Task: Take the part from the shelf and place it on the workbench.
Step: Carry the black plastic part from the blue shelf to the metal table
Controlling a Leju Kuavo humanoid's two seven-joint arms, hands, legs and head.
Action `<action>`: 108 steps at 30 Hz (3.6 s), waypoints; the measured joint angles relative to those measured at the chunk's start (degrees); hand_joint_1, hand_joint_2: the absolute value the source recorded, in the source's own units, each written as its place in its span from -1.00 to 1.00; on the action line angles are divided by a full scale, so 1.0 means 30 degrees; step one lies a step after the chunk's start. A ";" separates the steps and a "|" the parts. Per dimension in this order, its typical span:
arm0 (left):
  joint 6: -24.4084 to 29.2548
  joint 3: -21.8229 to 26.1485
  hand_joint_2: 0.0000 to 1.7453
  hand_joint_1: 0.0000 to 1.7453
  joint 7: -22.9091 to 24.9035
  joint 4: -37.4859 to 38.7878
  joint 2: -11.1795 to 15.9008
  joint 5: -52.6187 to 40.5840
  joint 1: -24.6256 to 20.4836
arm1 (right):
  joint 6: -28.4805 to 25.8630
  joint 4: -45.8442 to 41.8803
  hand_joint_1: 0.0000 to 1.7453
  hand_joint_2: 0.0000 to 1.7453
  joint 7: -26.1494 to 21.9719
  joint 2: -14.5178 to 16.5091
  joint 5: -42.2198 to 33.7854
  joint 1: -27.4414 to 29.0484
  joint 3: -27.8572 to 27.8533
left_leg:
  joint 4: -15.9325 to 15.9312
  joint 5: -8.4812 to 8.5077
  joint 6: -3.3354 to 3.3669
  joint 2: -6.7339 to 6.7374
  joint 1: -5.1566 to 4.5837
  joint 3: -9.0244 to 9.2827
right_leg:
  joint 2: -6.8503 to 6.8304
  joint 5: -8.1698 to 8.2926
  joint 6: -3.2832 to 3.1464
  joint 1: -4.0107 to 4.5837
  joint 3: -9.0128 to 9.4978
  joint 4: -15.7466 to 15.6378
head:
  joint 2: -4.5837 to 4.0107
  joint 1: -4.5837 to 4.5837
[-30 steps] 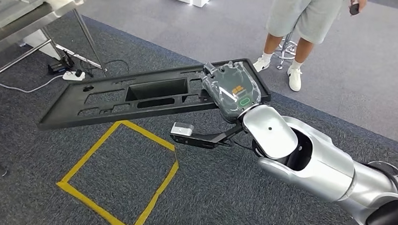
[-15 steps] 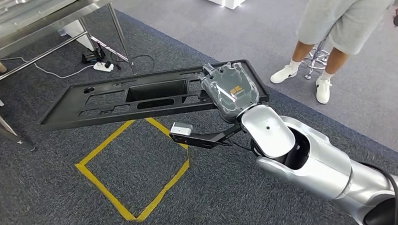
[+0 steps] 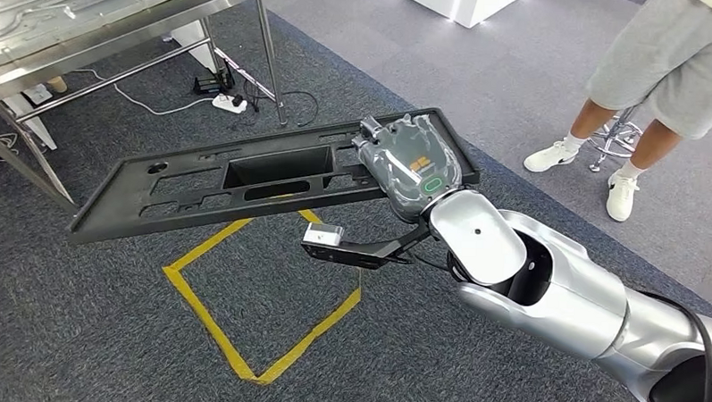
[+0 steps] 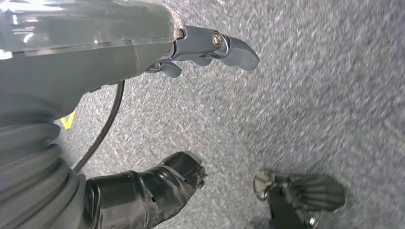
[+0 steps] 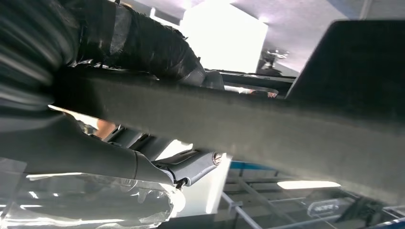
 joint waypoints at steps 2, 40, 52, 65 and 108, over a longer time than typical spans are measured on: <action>0.0004 -0.0005 1.00 -1.00 0.0071 0.0000 0.0000 0.0053 -0.0048 | -0.0007 0.0004 1.00 1.00 -0.0016 -0.0018 0.0000 0.0085 0.0000 | 0.0076 -0.0055 0.0015 -0.0208 0.0013 -0.0005 | 0.0110 -0.0286 0.0104 -0.0042 -0.0937 0.1559 | -0.0002 -0.0002; 0.0492 -0.0011 1.00 -1.00 0.0628 0.0000 0.0093 0.0410 0.0006 | -0.0262 0.0005 1.00 1.00 -0.0306 -0.0040 -0.0051 0.0237 0.0000 | 0.0969 -0.0763 -0.0541 -0.0764 0.0001 -0.0068 | 0.0240 0.2260 -0.0105 -0.0053 0.0974 -0.3136 | 0.0000 -0.0155; 0.0725 -0.0051 1.00 -1.00 0.0819 0.0000 0.0056 0.0146 0.0049 | -0.0211 -0.0002 1.00 1.00 -0.0299 -0.0013 -0.0058 0.0156 0.0000 | 0.2036 -0.0881 -0.0773 -0.0554 0.0107 -0.0643 | 0.0182 0.2334 -0.0517 -0.0028 0.1164 -0.3381 | -0.0002 -0.0260; 0.0810 -0.0107 1.00 -1.00 0.0798 0.0000 0.0095 0.0071 0.0011 | -0.0209 -0.0002 1.00 1.00 -0.0279 -0.0018 -0.0064 0.0319 0.0000 | 0.0356 -0.0703 0.0043 -0.0568 -0.0029 0.0468 | 0.0173 0.1169 0.0105 -0.0074 -0.1050 0.0564 | -0.0002 -0.0195; 0.1067 -0.0273 1.00 -1.00 0.0519 0.0000 0.0282 -0.0097 0.0021 | -0.0521 0.1390 1.00 1.00 -0.0690 0.1452 0.0874 0.0532 -0.0095 | 0.5659 -0.3341 -0.1150 -0.0532 0.0239 -0.1857 | 0.0283 0.2335 -0.0706 0.0073 0.1463 -0.3768 | -0.0002 -0.0264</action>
